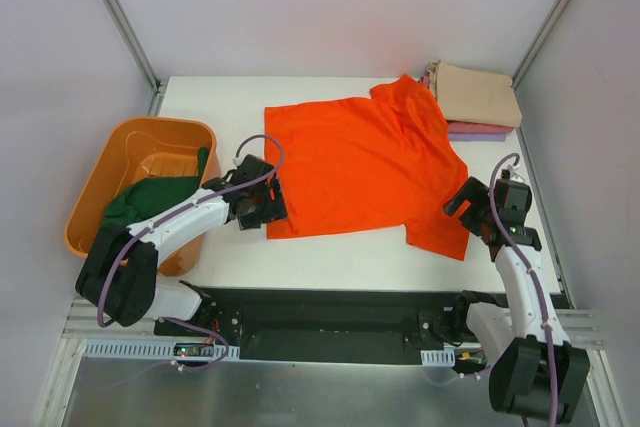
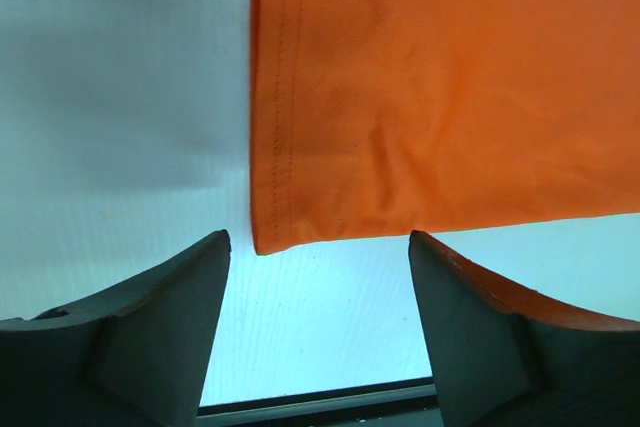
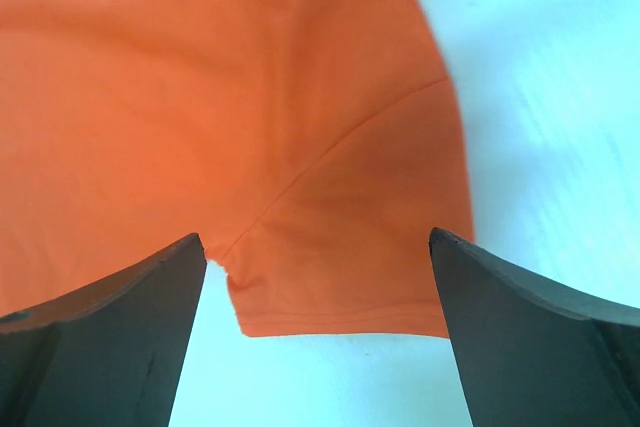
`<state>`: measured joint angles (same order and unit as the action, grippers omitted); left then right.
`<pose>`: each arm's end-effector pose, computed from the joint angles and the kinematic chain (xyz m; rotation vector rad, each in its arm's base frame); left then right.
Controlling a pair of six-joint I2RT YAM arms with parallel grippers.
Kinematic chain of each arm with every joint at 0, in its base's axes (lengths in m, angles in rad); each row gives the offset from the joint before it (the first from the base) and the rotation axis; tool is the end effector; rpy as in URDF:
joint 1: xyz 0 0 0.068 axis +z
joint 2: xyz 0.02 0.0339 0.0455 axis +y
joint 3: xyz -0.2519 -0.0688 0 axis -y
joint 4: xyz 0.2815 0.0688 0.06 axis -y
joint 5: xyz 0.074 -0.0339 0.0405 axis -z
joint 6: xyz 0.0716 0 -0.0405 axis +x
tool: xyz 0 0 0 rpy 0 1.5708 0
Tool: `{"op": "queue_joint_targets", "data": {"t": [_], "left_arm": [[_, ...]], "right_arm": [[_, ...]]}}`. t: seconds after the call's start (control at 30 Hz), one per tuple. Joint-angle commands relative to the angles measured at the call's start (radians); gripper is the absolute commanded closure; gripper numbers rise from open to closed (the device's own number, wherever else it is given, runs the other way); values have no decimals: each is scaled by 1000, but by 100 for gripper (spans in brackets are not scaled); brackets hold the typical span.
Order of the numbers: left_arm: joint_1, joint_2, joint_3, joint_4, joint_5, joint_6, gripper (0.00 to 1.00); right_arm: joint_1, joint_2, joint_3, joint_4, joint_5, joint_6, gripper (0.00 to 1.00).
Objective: Fold and stack the t-shirts
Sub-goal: Flatten out the tshirt
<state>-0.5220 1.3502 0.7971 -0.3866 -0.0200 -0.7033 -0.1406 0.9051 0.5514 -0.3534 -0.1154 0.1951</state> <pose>0.2797 -0.1592 0.1449 -0.2415 2.5644 -0.4624 0.2582 -0.0282 0.1761 0.3206 2.2546 0.1600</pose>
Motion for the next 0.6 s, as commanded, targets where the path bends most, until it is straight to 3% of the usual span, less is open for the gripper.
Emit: {"op": "queue_joint_targets", "data": {"t": [0.0, 0.07, 0.17, 0.57], "left_arm": [[2, 3, -19, -9, -35, -74, 35], [2, 23, -24, -9, -38, -87, 48], [4, 55, -24, -9, -38, -97, 58], [2, 158, -18, -9, -66, -119, 61]], "right_arm": [[-4, -110, -47, -22, 157, 30, 4], [-2, -139, -61, -28, 180, 24, 4], [-4, -147, -65, -39, 203, 18, 4], [-4, -80, -48, -45, 166, 3, 4]]}}
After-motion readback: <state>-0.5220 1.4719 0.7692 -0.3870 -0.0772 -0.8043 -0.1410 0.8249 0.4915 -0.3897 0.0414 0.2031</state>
